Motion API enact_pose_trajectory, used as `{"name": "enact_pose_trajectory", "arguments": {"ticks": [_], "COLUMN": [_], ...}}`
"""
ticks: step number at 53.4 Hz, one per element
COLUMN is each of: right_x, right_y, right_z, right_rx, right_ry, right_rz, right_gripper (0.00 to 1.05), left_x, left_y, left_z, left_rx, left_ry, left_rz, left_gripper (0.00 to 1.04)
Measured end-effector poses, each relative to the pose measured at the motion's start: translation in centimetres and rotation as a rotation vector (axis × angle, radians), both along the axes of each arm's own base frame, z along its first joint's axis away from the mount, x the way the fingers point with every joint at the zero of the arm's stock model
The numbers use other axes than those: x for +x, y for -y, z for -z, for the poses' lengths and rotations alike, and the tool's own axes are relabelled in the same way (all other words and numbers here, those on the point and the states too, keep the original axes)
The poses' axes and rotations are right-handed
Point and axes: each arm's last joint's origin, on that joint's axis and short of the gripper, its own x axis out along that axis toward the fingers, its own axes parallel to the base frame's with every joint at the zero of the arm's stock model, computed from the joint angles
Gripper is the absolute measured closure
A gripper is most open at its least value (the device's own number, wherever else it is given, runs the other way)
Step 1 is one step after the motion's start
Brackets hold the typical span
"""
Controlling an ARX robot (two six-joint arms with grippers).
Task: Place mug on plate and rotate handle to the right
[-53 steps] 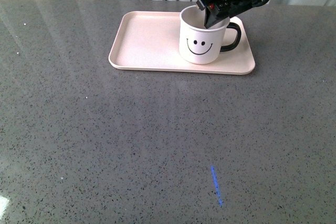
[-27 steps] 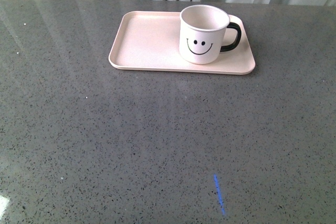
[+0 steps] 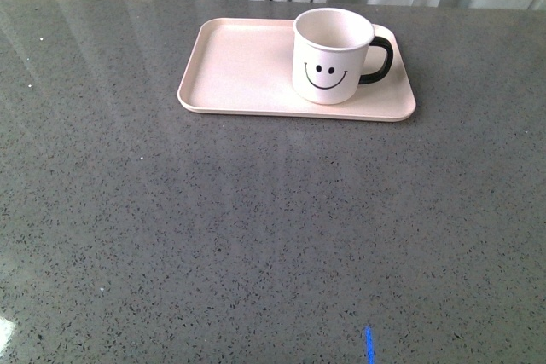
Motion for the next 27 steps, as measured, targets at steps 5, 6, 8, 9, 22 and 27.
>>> {"name": "enact_pose_trajectory", "arguments": {"ticks": [5,6,8,9,22,27], "right_x": [-4.1,-4.9,-6.4,-7.5,-15.5,-17.3], "right_y": [0.9,1.1,1.5,1.6,2.7,3.5], "right_z": [-0.5,-0.5,-0.2,0.2,2.9,3.1], "right_rx": [0.039,0.044,0.053,0.055,0.059,0.059], "right_ry": [0.097,0.105,0.106,0.099,0.044,0.044], "right_rz": [0.006,0.009,0.013,0.012,0.005,-0.003], "right_gripper": [0.68,0.71,0.78,0.83,1.03,1.03], "left_x": [0.0,0.0,0.0,0.0,0.0,0.0], "left_y": [0.0,0.0,0.0,0.0,0.0,0.0], "left_z": [0.0,0.0,0.0,0.0,0.0,0.0], "left_rx": [0.000,0.000,0.000,0.000,0.000,0.000], "left_ry": [0.000,0.000,0.000,0.000,0.000,0.000], "left_rz": [0.000,0.000,0.000,0.000,0.000,0.000], "left_gripper": [0.09,0.09,0.09,0.09,0.09,0.09]}}
